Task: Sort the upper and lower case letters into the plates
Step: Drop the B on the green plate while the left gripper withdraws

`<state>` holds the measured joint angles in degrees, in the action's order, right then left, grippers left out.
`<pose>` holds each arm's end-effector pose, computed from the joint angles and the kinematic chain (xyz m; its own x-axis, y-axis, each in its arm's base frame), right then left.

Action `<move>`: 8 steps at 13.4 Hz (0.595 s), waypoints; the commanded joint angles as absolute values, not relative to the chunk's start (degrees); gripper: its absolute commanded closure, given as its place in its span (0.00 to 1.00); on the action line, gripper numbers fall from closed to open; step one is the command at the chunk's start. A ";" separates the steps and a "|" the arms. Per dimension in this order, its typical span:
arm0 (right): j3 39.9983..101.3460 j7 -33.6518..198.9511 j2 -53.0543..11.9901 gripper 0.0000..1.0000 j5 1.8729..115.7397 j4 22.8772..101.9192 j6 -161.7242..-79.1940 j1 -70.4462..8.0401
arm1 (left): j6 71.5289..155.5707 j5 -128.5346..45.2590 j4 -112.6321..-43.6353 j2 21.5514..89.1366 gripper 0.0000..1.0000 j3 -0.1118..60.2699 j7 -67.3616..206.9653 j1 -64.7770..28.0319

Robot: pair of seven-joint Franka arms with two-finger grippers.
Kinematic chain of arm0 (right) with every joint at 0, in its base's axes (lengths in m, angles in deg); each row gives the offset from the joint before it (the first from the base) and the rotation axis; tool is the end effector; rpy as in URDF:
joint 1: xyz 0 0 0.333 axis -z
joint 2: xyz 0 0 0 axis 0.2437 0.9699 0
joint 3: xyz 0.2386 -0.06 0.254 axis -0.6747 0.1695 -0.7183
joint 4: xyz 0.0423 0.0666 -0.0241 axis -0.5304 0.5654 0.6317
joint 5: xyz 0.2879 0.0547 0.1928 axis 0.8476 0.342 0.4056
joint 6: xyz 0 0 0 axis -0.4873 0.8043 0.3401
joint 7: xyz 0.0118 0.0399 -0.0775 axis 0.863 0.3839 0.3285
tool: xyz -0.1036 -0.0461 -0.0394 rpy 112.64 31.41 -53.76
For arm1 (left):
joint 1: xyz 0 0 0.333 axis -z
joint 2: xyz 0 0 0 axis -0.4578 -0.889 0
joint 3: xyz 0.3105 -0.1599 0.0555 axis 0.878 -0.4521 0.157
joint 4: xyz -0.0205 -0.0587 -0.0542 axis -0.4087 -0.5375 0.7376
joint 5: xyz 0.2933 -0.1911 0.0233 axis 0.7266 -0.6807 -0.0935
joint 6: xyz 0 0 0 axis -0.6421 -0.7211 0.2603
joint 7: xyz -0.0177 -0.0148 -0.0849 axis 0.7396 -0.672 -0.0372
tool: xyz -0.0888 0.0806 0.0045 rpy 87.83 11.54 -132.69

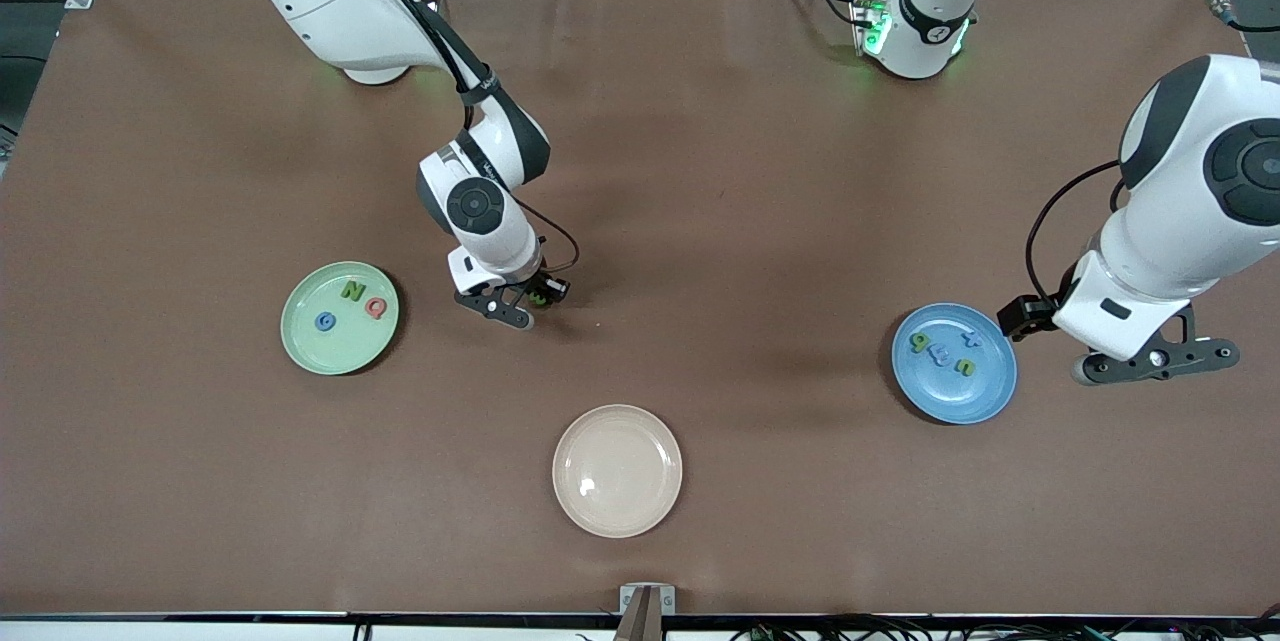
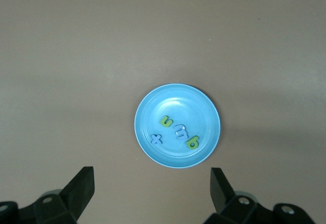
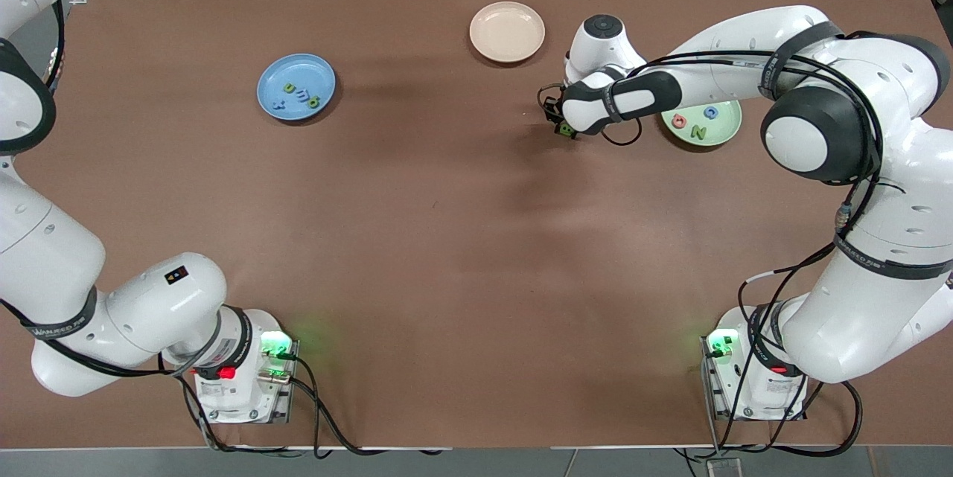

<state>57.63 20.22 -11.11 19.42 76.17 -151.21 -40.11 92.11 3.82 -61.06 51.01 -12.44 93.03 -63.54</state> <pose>0.5131 0.3342 0.2341 0.9202 -0.3902 -0.0312 -0.3913 -0.9194 -0.0397 0.6297 -0.0601 0.5280 0.9961 0.0660 0.0585 0.0753 -0.9820 -0.1730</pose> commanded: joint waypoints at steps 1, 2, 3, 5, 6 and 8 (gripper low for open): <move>58.45 18.90 -10.51 0.98 18.01 75.79 -151.27 -40.21 | 90.52 3.21 -60.16 51.17 0.00 -14.08 91.30 -63.81; 58.98 19.52 -10.68 1.00 17.92 75.53 -150.92 -39.95 | 90.60 3.13 -60.07 51.17 0.00 -14.17 91.30 -63.55; 59.77 21.26 -11.38 1.00 17.66 75.52 -150.56 -39.34 | 90.87 3.21 -60.07 51.00 0.00 -14.17 91.30 -63.20; 60.04 27.92 -14.36 1.00 17.65 75.26 -145.32 -35.75 | 91.31 2.95 -58.94 50.38 0.00 -13.74 91.13 -62.06; 59.95 32.83 -15.60 1.00 17.74 75.35 -143.20 -33.03 | 91.31 2.60 -58.76 50.55 0.00 -11.73 91.12 -59.44; 59.95 43.73 -17.97 1.00 17.74 75.26 -138.63 -26.79 | 91.13 -1.24 -57.88 54.49 0.00 -3.13 90.69 -52.58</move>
